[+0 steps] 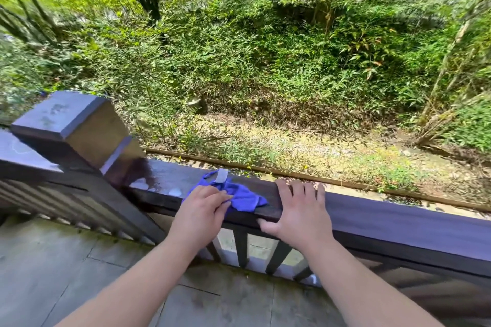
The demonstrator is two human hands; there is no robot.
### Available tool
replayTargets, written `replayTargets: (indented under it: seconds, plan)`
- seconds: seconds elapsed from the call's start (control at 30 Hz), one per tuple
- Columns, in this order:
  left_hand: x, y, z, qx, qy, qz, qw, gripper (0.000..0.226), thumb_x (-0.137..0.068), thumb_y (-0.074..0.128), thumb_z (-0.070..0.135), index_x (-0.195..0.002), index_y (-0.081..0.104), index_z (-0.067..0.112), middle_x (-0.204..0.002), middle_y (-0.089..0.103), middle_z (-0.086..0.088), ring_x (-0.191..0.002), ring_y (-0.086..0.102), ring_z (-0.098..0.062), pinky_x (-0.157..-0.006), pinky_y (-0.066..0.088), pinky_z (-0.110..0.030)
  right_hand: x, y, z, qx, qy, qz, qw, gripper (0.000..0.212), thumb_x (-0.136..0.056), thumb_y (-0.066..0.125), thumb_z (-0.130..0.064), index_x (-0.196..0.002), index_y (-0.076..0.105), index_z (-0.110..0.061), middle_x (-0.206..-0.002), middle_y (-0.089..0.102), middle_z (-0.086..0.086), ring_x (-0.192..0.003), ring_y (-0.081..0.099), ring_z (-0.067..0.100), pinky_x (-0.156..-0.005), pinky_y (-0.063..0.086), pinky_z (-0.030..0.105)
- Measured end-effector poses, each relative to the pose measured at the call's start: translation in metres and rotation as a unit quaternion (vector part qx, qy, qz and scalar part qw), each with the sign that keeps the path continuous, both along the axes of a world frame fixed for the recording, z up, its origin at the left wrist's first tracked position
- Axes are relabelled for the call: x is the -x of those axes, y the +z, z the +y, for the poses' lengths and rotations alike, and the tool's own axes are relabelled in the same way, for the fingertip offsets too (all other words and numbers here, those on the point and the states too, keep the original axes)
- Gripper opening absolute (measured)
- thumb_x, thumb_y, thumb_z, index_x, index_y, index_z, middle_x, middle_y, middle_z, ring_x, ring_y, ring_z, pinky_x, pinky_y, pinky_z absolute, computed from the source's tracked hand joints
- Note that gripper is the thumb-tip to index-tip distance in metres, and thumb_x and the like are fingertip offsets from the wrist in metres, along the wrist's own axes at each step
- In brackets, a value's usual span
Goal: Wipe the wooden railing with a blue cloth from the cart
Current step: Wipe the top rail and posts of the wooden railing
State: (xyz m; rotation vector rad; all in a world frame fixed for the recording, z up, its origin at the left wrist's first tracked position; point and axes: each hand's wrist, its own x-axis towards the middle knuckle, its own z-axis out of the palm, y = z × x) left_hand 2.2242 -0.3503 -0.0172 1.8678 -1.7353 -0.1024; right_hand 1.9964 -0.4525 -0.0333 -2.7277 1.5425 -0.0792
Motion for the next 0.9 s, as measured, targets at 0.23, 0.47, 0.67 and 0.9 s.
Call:
replayTargets:
  seconds: [0.23,0.47,0.67,0.9]
  plan:
    - [0.004,-0.003,0.001,-0.008,0.032,-0.012,0.999,0.017,-0.089,0.069,0.021,-0.104,0.076,0.017,-0.099,0.068,0.004,-0.098,0.058,-0.018,-0.092,0.04,-0.021,0.001,-0.001,-0.001,0.001,0.004,-0.003,1.0,0.11,-0.068,0.035,-0.094,-0.15,0.04,-0.021,-0.138,0.055,0.016,-0.127,0.045,0.042,-0.116,0.016,0.071]
    - [-0.003,-0.002,0.001,-0.018,0.008,-0.012,1.0,0.017,-0.091,0.066,0.025,-0.105,0.075,0.021,-0.098,0.066,0.008,-0.097,0.057,-0.015,-0.091,0.04,-0.02,-0.001,0.004,0.003,-0.014,-0.002,0.01,1.0,0.11,-0.069,0.034,-0.094,-0.155,0.034,-0.024,-0.146,0.049,0.012,-0.133,0.04,0.039,-0.119,0.013,0.068]
    - [-0.019,-0.007,-0.001,0.011,-0.052,-0.012,0.999,0.016,-0.092,0.064,0.028,-0.104,0.074,0.022,-0.093,0.064,0.009,-0.091,0.056,-0.016,-0.085,0.047,-0.028,-0.02,0.007,0.008,-0.02,0.017,0.021,0.999,0.114,-0.069,0.037,-0.095,-0.155,0.033,-0.021,-0.153,0.045,0.011,-0.142,0.035,0.038,-0.119,0.014,0.069]
    - [-0.073,-0.007,0.009,0.031,-0.053,-0.025,0.998,0.015,-0.086,0.073,0.022,-0.1,0.075,0.02,-0.09,0.066,0.005,-0.089,0.059,-0.02,-0.082,0.047,-0.028,-0.105,0.004,0.025,-0.031,0.029,0.019,0.999,0.117,-0.068,0.033,-0.095,-0.16,0.023,-0.023,-0.161,0.036,0.014,-0.15,0.024,0.042,-0.119,0.003,0.072]
